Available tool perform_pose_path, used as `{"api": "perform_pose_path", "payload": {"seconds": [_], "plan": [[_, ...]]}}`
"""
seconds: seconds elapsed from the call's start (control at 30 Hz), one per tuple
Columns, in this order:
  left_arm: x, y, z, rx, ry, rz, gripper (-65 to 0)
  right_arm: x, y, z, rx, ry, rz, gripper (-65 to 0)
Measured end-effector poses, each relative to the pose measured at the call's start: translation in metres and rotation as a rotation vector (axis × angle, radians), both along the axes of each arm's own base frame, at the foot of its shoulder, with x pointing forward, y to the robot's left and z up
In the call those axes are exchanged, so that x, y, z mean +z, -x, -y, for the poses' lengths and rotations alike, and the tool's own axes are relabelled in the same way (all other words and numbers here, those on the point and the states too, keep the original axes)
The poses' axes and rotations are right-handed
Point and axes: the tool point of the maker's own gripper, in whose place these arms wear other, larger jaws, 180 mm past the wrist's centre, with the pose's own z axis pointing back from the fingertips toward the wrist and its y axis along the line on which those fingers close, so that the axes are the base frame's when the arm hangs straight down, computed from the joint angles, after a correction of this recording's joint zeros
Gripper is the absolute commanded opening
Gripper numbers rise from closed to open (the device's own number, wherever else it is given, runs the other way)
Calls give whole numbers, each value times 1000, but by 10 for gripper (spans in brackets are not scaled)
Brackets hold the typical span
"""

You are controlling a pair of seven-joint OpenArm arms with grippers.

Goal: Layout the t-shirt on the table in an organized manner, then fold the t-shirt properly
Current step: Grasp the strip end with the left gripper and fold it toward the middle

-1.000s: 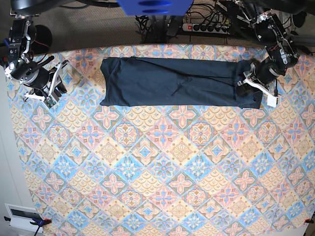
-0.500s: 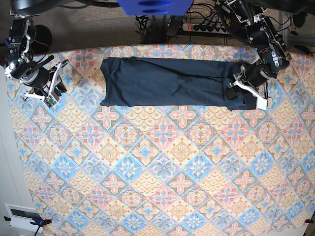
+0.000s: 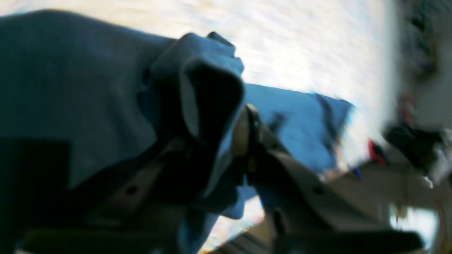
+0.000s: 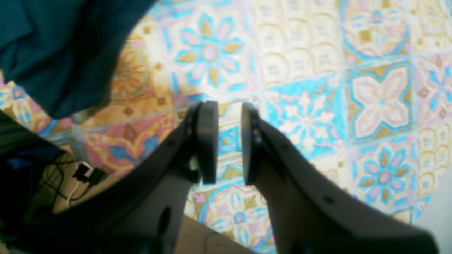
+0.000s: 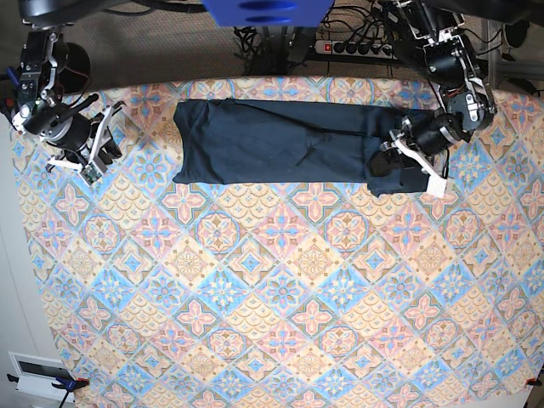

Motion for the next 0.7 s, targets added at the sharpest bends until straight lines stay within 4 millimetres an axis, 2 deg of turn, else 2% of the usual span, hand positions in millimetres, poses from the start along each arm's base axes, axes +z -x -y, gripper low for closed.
{"api": "perform_pose_path", "payload": {"seconds": [0.1, 0.17, 0.37, 0.5, 0.6, 0.7], "plan": [[32, 2, 6, -35, 71, 88, -307, 0, 0, 2, 1, 8, -1, -539], [47, 6, 5, -50, 115, 121, -239, 0, 0, 1, 1, 6, 0, -539], [61, 16, -51, 65, 79, 150, -222, 1, -1, 2, 0, 8, 4, -538], [46, 19, -70, 90, -38, 98, -222, 1, -1, 2, 0, 7, 2, -538], [25, 21, -57, 34, -108, 36, -222, -3, 0, -5, -18, -20, 2, -537], [9, 26, -17, -86, -93, -7, -222, -8, 3, -16, -4, -43, -8, -537]]}}
